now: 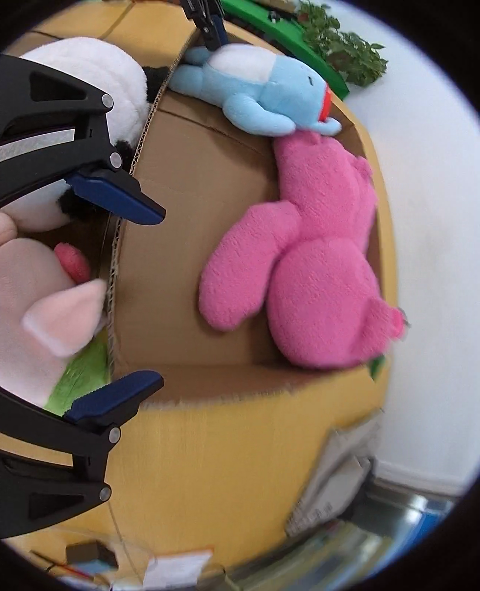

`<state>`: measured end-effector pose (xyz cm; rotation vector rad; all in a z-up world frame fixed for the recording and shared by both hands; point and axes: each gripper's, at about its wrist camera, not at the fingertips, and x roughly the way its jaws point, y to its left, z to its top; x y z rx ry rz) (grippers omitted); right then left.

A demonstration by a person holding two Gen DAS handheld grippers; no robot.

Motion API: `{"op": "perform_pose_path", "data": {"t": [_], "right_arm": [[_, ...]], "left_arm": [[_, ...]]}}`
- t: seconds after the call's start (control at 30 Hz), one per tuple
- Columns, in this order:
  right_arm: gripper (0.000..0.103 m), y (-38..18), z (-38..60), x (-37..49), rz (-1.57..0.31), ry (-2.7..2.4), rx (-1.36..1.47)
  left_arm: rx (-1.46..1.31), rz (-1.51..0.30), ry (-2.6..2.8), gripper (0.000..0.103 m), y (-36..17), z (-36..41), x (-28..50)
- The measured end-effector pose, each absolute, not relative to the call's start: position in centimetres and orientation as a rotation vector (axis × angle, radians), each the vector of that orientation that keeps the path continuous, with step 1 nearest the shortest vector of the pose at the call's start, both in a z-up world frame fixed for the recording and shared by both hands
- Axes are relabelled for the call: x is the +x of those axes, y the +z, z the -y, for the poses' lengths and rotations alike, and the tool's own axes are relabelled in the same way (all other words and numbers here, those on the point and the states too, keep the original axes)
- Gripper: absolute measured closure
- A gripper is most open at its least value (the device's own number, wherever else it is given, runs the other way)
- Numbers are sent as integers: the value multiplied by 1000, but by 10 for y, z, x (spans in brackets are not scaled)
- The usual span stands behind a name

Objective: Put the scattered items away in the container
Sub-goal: 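Move the right tool back to the white panda plush on the table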

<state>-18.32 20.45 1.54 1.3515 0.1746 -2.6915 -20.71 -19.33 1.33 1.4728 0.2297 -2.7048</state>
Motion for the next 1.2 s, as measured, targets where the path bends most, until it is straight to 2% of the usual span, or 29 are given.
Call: {"op": "perform_pose_path", "data": {"t": [0.1,0.13,0.2,0.4,0.63,1.2], "right_arm": [[19,48,-209,-146,-156,-2782,1133],[17,60,-209,-133,-129,-2804,1069],[15,76,-209,-112,-95,-2828,969],[14,95,-199,-71,-85,-2853,880],[14,92,-196,-58,-100,-2846,909],[14,88,-197,-52,-96,-2844,926]], "left_arm": [[1299,-156,-2798,14,47,172,-179],[1241,-145,-2840,12,59,162,-167],[1141,-168,-2908,0,79,141,-144],[1057,-248,-2971,0,96,87,-117],[1087,-363,-2957,0,91,76,-100],[1118,-376,-2983,0,88,66,-96]]}}
